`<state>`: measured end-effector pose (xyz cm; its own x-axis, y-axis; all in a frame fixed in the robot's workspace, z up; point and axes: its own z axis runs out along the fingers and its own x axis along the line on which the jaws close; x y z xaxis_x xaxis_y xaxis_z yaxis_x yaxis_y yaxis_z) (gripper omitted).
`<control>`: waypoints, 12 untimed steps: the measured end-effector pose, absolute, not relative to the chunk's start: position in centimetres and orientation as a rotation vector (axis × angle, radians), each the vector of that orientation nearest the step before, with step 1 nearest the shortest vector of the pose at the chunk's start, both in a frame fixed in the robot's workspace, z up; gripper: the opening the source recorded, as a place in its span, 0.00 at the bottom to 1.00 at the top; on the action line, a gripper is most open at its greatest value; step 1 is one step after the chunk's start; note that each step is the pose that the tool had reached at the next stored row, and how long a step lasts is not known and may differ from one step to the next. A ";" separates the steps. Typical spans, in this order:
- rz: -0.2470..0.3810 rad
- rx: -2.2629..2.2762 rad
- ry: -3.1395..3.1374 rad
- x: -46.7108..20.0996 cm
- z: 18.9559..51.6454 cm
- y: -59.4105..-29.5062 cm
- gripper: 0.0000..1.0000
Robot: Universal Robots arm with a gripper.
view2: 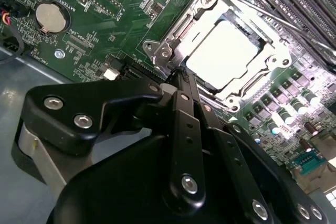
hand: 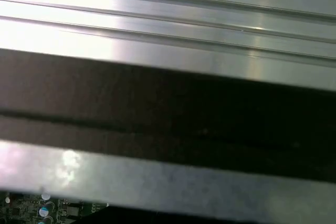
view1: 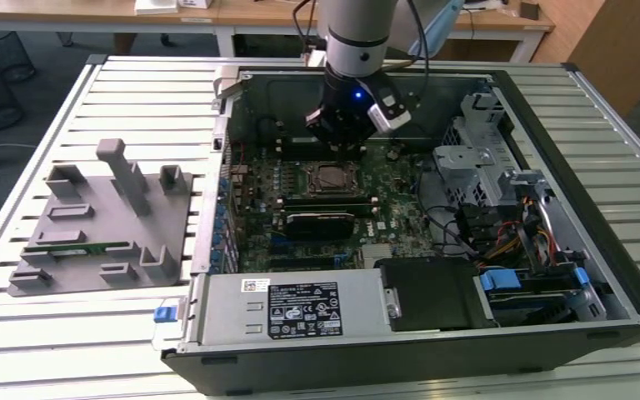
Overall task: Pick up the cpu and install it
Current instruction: 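Install the first cpu locking lever, then install the second cpu locking lever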
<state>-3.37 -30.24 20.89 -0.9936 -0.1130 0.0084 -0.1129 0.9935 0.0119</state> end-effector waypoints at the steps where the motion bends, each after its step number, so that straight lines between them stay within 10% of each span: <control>1: -0.018 0.177 -3.127 -3.4 20.9 -30.3 0.11; 12: -0.018 0.177 -3.127 -3.4 20.9 -31.3 0.11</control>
<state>-3.37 -31.32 20.89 -0.9936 -0.1129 0.0085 -0.1128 0.9935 0.0118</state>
